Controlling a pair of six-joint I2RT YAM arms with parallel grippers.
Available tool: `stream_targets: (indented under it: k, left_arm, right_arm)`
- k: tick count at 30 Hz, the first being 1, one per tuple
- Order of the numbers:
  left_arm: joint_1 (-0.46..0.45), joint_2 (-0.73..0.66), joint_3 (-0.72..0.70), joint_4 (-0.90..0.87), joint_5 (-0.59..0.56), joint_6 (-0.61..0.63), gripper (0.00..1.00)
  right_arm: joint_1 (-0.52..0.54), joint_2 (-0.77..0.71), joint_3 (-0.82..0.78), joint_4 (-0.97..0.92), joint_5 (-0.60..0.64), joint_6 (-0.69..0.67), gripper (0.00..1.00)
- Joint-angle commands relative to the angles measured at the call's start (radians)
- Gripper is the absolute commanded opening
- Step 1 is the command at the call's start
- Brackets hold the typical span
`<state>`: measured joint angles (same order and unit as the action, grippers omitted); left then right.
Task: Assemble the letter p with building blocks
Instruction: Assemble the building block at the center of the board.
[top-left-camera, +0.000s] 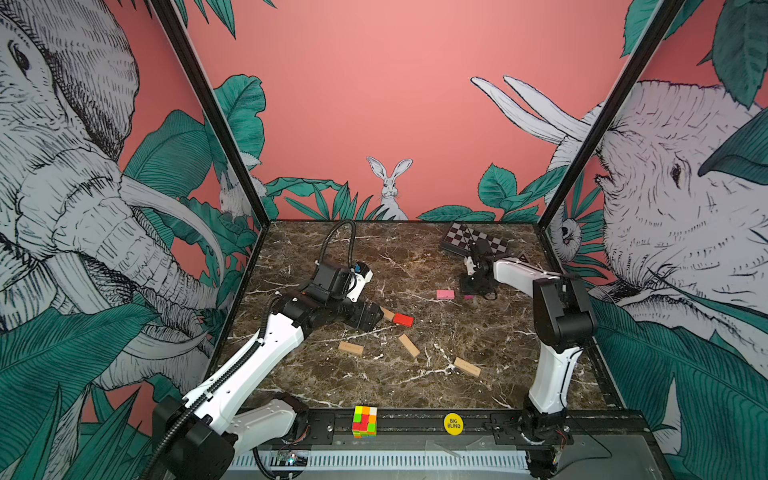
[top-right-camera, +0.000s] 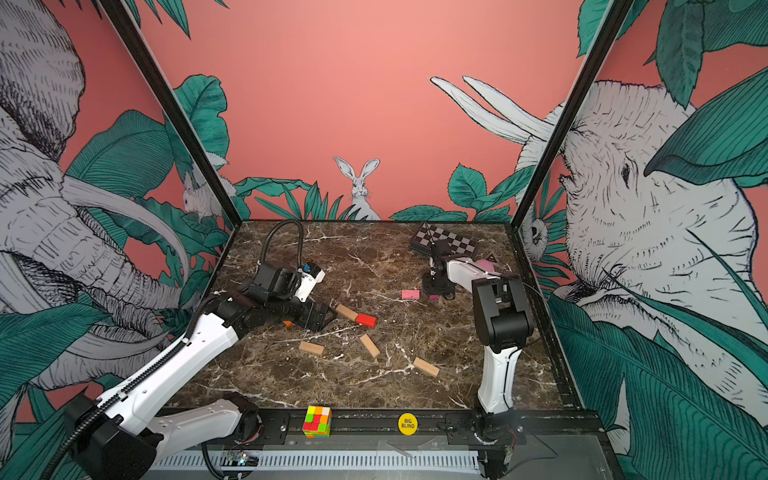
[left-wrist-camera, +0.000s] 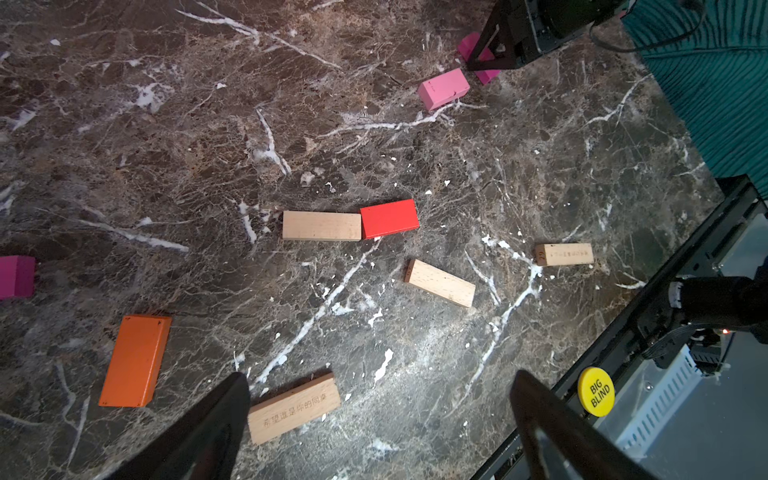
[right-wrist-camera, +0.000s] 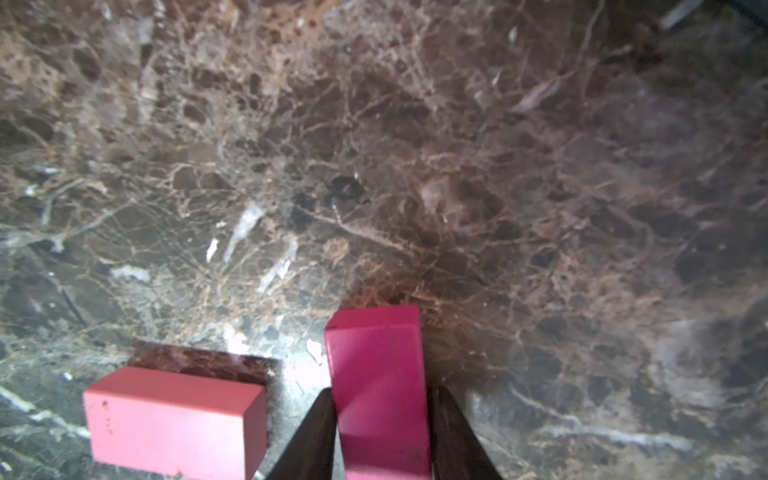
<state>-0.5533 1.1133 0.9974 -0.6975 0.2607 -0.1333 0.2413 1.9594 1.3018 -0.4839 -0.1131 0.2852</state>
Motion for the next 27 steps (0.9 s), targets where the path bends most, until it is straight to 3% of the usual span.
stream_targets:
  k: [1,8,27]
  left_arm:
    - [-0.001,-0.006,-0.010,-0.012,-0.009,0.008,1.00]
    - [0.000,-0.005,-0.009,-0.011,-0.009,0.008,1.00]
    - [0.000,-0.003,-0.008,-0.014,-0.003,0.006,0.99]
  right_arm:
    - [0.004,0.004,-0.042,-0.027,-0.045,0.016,0.34]
    - [0.005,-0.012,-0.067,-0.030,-0.068,0.027,0.26]
    - [0.025,-0.112,-0.199,-0.015,-0.057,0.040,0.26]
